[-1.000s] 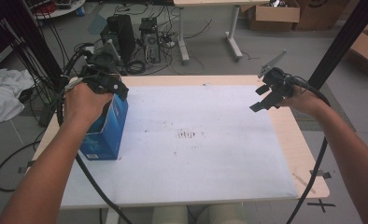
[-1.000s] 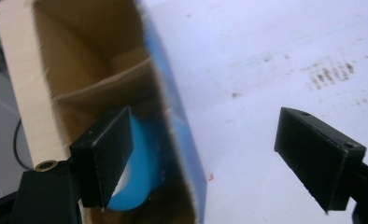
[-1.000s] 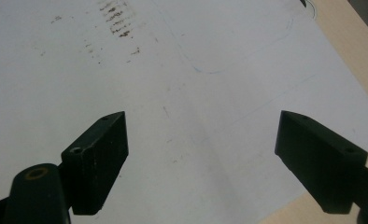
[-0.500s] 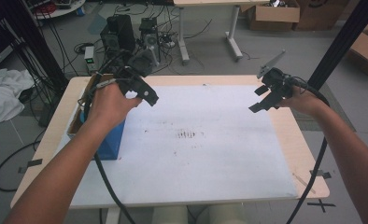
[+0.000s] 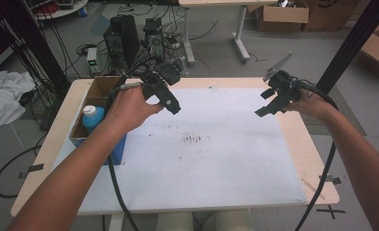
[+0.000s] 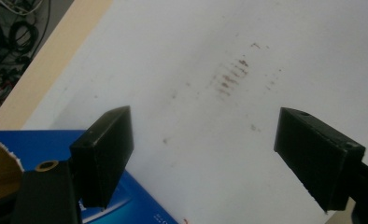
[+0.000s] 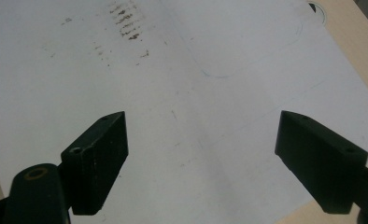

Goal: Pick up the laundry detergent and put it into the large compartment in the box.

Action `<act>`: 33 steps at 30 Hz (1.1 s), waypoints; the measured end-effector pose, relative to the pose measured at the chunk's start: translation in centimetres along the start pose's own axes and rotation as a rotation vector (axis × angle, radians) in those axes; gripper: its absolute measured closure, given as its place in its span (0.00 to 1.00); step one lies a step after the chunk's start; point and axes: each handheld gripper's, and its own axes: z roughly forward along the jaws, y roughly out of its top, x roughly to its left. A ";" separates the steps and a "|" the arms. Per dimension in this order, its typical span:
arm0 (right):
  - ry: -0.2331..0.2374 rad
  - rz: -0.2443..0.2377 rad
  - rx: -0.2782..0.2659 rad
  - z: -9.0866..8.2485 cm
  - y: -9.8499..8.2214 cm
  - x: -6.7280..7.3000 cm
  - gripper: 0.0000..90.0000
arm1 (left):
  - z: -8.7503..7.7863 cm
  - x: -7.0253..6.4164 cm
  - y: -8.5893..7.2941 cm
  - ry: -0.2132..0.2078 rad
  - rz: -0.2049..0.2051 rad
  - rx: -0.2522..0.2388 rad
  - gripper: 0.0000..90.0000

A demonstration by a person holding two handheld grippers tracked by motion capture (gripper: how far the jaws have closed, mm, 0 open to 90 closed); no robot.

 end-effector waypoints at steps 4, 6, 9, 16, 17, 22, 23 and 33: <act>0.003 0.001 0.000 0.1 0.1 0.1 0.19 | 0.8 -0.7 0.3 -0.029 0.045 0.001 0.23; 0.004 -0.001 0.002 0.2 0.2 0.2 0.19 | 1.1 -1.1 0.5 -0.038 0.072 0.006 0.23; 0.007 -0.002 0.004 0.3 0.4 0.3 0.19 | 1.4 -1.5 0.7 -0.051 0.100 0.008 0.23; 0.006 -0.005 0.003 0.3 0.8 0.6 0.19 | 1.9 -2.5 1.0 -0.075 0.175 0.004 0.23; 0.007 -0.002 0.002 0.3 0.8 0.6 0.19 | 2.0 -2.7 1.1 -0.081 0.195 0.001 0.23; 0.007 -0.003 0.004 0.3 0.9 0.7 0.19 | 2.2 -3.8 1.2 -0.095 0.299 -0.031 0.24; 0.006 -0.002 0.004 0.3 0.9 0.7 0.19 | 2.3 -4.1 1.2 -0.101 0.314 -0.031 0.24; 0.009 -0.011 0.004 0.4 1.2 0.7 0.19 | 3.2 -5.1 1.5 -0.127 0.376 -0.021 0.24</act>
